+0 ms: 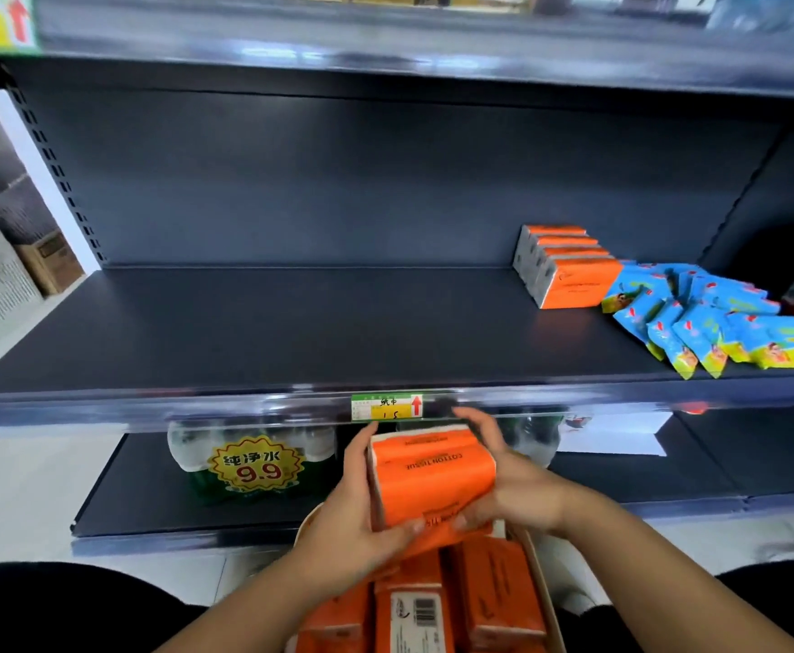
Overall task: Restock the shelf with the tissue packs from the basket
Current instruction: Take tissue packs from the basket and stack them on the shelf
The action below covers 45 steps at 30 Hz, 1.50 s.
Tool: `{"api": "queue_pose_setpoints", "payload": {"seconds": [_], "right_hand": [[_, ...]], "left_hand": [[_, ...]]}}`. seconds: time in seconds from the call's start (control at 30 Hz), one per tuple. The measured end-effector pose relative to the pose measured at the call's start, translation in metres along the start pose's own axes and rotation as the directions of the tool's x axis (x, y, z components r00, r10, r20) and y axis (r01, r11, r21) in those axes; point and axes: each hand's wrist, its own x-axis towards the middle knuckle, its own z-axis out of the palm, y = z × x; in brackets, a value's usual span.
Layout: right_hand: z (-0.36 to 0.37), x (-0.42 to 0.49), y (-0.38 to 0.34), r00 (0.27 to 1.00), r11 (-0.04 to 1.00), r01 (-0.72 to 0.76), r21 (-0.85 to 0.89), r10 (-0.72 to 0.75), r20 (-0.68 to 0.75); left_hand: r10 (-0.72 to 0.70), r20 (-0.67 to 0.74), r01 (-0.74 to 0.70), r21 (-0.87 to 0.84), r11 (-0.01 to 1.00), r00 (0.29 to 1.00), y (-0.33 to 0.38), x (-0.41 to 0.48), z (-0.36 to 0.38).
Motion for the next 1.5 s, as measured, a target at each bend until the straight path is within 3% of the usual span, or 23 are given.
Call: {"api": "queue_pose_setpoints", "payload": {"seconds": [0.27, 0.37, 0.53, 0.63, 0.8, 1.13, 1.5], "right_hand": [[-0.061, -0.007, -0.061, 0.971, 0.967, 0.161, -0.195, -0.191, -0.146], [-0.095, -0.002, -0.081, 0.937, 0.915, 0.168, -0.367, -0.264, -0.229], [-0.158, -0.001, -0.095, 0.884, 0.712, 0.009, -0.702, -0.333, -0.327], [-0.193, -0.002, -0.088, 0.886, 0.571, -0.215, -0.792, -0.227, -0.404], [-0.232, 0.004, -0.057, 0.880, 0.421, -0.380, -0.824, -0.111, -0.463], [-0.273, 0.026, -0.026, 0.868, 0.247, -0.456, -0.855, -0.089, -0.489], [-0.294, 0.034, -0.014, 0.837, 0.245, -0.509, -0.825, -0.081, -0.541]], "left_hand": [[0.119, 0.008, -0.119, 0.150, 0.981, 0.993, 0.062, 0.072, -0.048], [0.153, 0.024, -0.155, 0.162, 0.974, 0.988, 0.086, 0.112, -0.047], [0.171, 0.054, -0.179, 0.246, 0.953, 0.984, 0.115, 0.181, -0.017], [0.133, 0.081, -0.150, 0.253, 0.956, 0.988, 0.120, 0.216, 0.014], [0.089, 0.096, -0.111, 0.253, 0.961, 0.991, 0.116, 0.262, 0.065], [0.089, -0.015, -0.083, 0.211, 0.974, 0.996, 0.099, 0.319, 0.117], [0.046, -0.061, -0.032, 0.214, 0.976, 0.997, 0.102, 0.345, 0.139]]}}
